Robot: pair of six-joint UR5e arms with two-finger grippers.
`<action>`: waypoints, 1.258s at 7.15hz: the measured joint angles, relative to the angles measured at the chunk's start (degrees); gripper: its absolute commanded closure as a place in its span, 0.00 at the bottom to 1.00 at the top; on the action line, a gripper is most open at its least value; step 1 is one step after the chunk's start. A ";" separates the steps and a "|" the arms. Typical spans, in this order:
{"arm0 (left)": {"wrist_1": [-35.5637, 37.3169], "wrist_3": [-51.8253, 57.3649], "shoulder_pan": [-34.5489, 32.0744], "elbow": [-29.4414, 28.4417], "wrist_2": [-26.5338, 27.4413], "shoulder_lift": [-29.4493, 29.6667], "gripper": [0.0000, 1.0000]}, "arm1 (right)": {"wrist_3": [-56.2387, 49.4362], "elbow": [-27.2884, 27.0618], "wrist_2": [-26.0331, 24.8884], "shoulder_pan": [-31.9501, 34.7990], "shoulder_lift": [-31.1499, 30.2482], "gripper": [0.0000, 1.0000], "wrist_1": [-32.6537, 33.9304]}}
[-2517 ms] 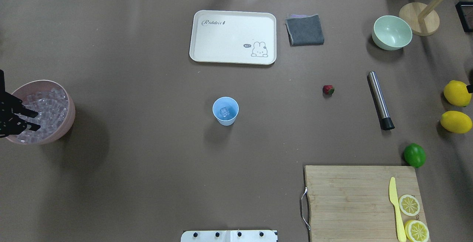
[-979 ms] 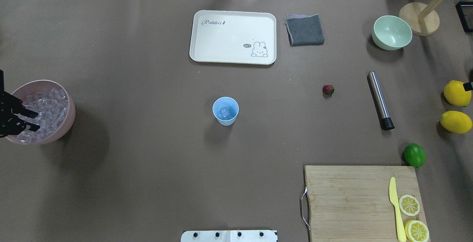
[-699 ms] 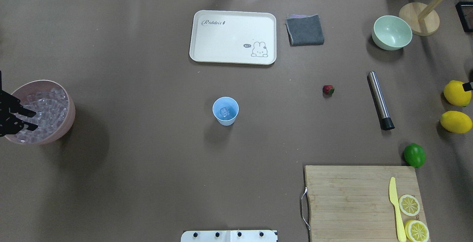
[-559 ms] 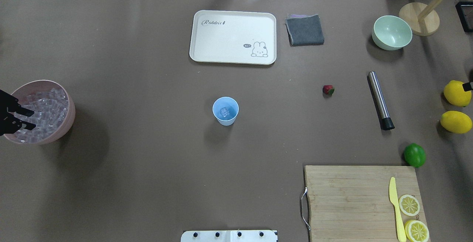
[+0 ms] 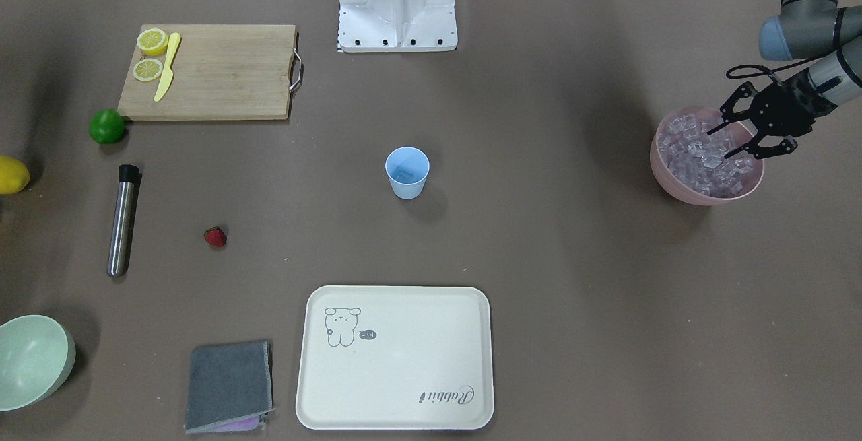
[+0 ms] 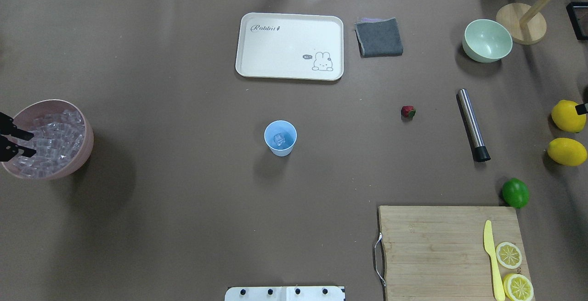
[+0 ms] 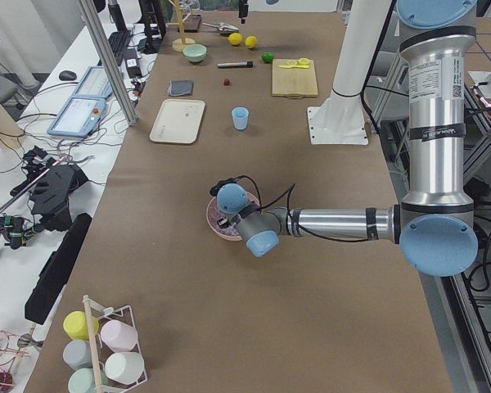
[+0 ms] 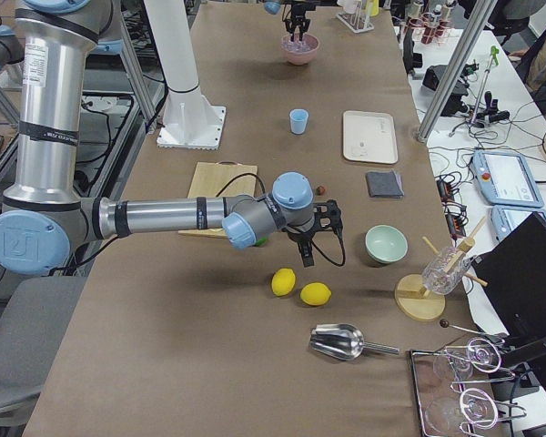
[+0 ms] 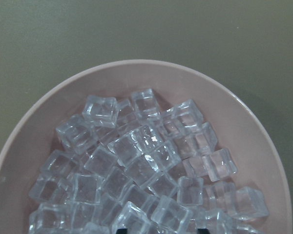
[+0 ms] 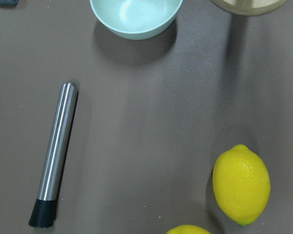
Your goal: Mash ice and strawberries in cup
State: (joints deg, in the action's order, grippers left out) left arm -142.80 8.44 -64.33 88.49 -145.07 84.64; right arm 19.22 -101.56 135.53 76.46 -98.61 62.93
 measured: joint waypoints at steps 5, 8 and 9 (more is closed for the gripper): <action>1.22 1.89 -1.15 0.32 -0.03 -0.07 0.42 | -0.03 0.39 0.00 0.00 0.00 0.00 0.00; 1.21 1.85 -1.02 0.26 0.38 -0.16 0.22 | 0.02 0.40 0.06 -0.04 0.00 0.00 -0.04; 1.22 1.84 -0.96 0.12 0.56 -0.23 0.13 | 0.02 0.40 0.08 -0.04 0.00 0.00 -0.03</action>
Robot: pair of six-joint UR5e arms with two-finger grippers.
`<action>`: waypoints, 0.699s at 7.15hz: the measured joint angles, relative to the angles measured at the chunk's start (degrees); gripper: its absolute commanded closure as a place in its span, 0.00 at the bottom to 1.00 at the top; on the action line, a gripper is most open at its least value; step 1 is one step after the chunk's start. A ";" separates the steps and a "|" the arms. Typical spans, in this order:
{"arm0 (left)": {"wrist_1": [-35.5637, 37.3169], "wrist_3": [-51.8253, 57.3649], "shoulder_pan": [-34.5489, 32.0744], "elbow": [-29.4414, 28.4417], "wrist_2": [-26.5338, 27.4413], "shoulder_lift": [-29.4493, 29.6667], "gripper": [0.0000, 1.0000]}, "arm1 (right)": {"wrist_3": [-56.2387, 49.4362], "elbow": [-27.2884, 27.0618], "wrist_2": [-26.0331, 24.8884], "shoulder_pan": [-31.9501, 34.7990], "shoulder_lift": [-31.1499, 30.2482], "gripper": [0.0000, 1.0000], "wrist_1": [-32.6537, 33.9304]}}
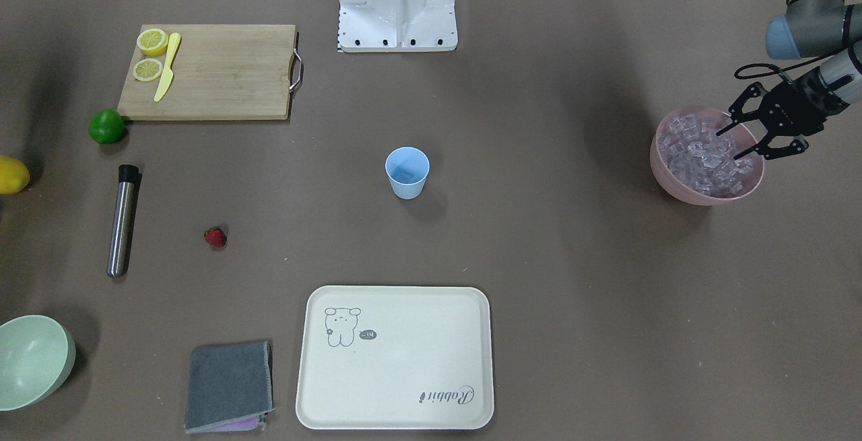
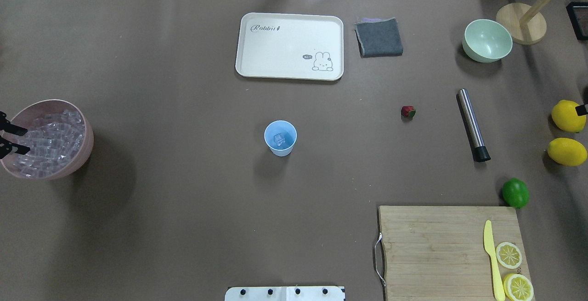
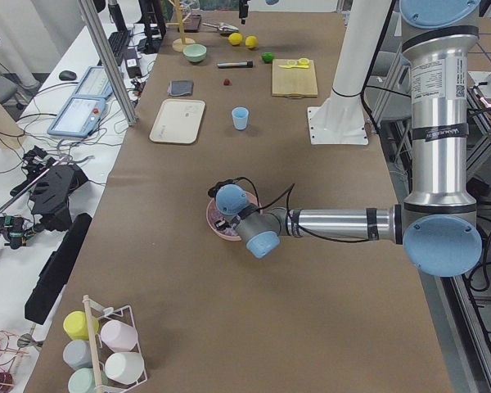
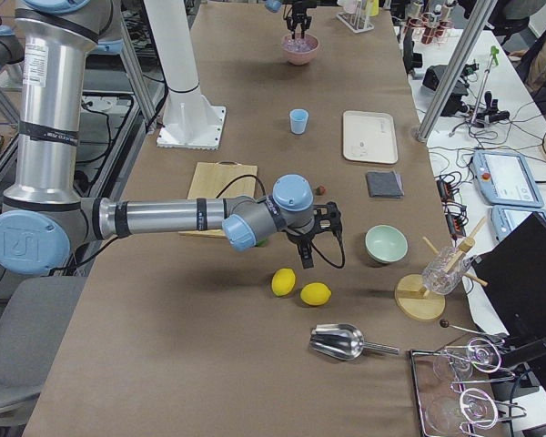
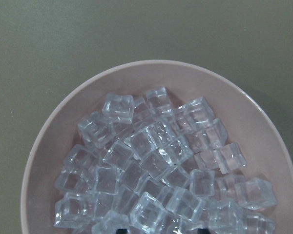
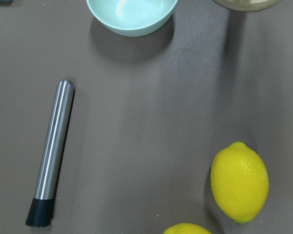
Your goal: Mash ice and strawberries in cup
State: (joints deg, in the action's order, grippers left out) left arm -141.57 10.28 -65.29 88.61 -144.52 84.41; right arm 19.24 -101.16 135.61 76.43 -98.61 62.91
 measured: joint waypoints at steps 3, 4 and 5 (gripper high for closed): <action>0.01 0.00 0.07 -0.10 0.19 -0.62 0.12 | 0.00 0.00 -0.01 -0.21 0.00 0.00 0.02; -0.01 -0.02 0.07 -0.06 0.20 -0.77 0.13 | 0.00 0.00 -0.05 -0.29 0.00 0.00 0.02; -0.02 -0.05 0.08 0.01 0.20 -0.85 0.21 | 0.00 0.00 -0.07 -0.40 0.01 0.00 0.02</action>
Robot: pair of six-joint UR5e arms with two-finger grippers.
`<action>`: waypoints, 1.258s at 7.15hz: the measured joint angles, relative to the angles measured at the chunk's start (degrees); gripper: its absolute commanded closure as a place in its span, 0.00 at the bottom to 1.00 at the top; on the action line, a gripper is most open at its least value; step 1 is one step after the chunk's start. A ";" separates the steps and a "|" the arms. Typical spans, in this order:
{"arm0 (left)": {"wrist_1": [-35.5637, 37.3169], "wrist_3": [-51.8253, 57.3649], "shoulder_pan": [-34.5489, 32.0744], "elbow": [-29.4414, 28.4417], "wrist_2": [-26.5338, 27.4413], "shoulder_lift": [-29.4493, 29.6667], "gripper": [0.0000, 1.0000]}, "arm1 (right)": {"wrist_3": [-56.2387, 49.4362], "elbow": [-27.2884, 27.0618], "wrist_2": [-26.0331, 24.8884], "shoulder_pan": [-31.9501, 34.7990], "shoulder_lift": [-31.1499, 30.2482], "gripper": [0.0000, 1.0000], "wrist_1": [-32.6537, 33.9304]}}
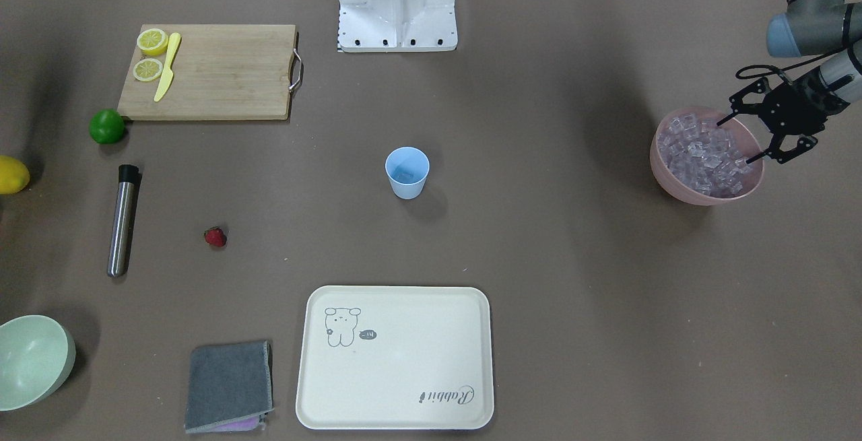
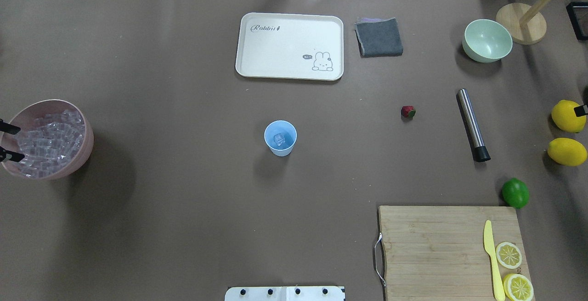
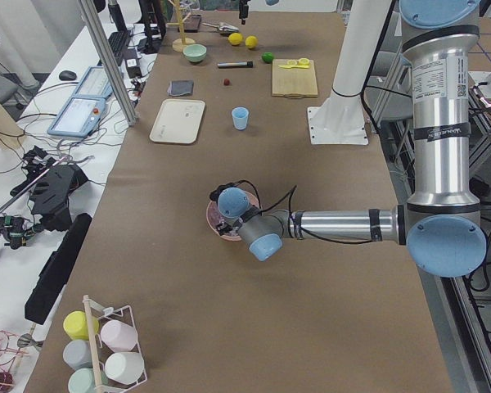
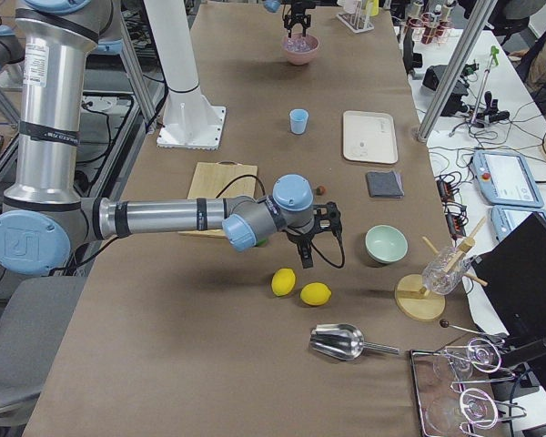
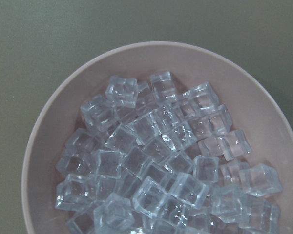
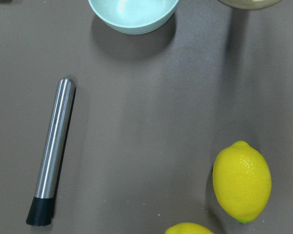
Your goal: Mash ice and strawberries in cup
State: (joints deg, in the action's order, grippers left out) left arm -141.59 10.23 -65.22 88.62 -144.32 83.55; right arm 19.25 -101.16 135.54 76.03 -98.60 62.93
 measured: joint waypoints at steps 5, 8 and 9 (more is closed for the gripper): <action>-0.17 -0.17 0.13 0.37 1.73 -0.41 0.17 | 0.00 0.00 -0.09 -0.42 0.07 0.00 -0.03; -0.26 -0.32 0.30 0.69 2.09 -0.56 0.17 | 0.00 0.00 -0.06 -0.51 0.07 0.00 0.00; -0.27 -0.38 0.48 0.73 2.15 -0.49 0.17 | 0.00 0.00 -0.05 -0.52 0.07 0.00 0.00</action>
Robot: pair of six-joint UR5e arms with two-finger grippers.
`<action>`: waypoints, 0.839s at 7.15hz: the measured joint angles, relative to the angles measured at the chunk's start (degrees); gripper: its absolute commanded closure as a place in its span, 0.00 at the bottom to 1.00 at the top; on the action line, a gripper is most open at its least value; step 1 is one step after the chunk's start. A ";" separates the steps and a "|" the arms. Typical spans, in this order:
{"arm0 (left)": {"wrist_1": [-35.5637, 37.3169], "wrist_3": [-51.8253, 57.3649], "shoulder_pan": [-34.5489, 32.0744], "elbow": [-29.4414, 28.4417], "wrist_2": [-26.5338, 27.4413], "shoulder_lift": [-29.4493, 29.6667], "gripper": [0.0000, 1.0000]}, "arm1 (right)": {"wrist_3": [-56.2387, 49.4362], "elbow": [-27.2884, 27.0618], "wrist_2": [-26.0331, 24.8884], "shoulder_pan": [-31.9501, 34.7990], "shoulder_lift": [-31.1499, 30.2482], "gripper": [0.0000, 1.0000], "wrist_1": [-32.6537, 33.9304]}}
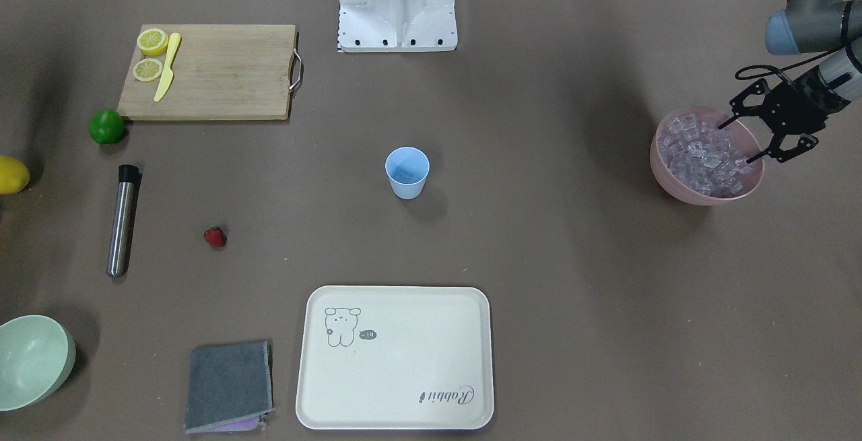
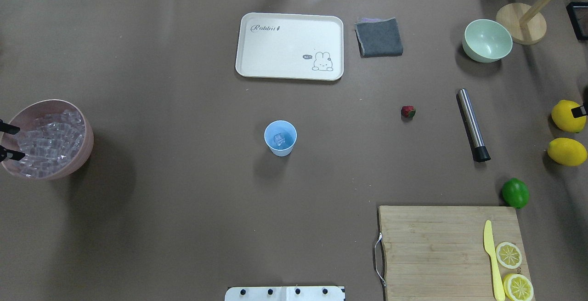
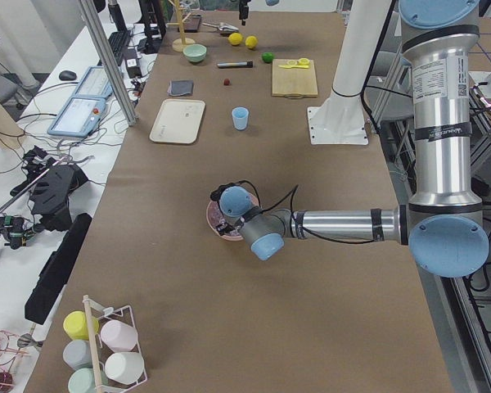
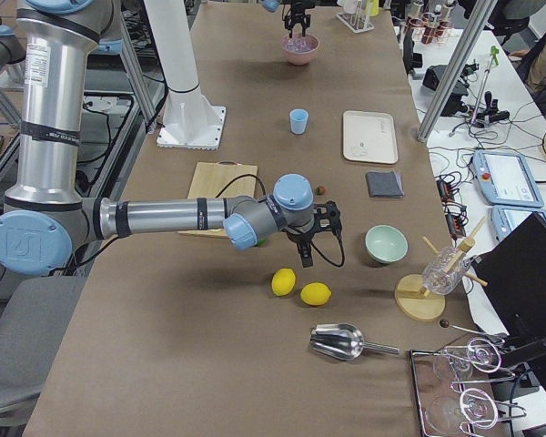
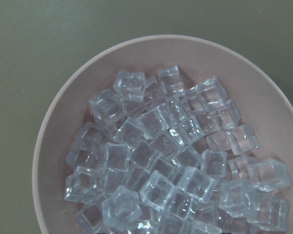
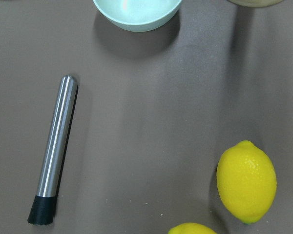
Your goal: Mash ice and strawberries in cup
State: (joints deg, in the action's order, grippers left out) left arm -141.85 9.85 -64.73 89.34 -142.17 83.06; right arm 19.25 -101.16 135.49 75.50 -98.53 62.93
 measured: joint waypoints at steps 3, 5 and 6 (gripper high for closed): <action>-0.08 -0.04 1.71 0.04 1.58 0.48 0.17 | 0.00 0.08 -0.04 -0.01 -0.02 0.00 0.00; -0.09 0.18 2.59 0.00 2.83 0.57 0.17 | 0.00 0.27 -0.10 -0.01 0.01 0.00 0.00; -0.09 0.28 2.75 -0.03 3.07 0.56 0.17 | 0.00 0.41 -0.12 -0.01 0.05 0.00 0.00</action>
State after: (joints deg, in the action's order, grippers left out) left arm -141.95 10.12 -61.99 89.31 -139.10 83.62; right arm 19.25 -100.75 135.36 75.50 -98.48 62.93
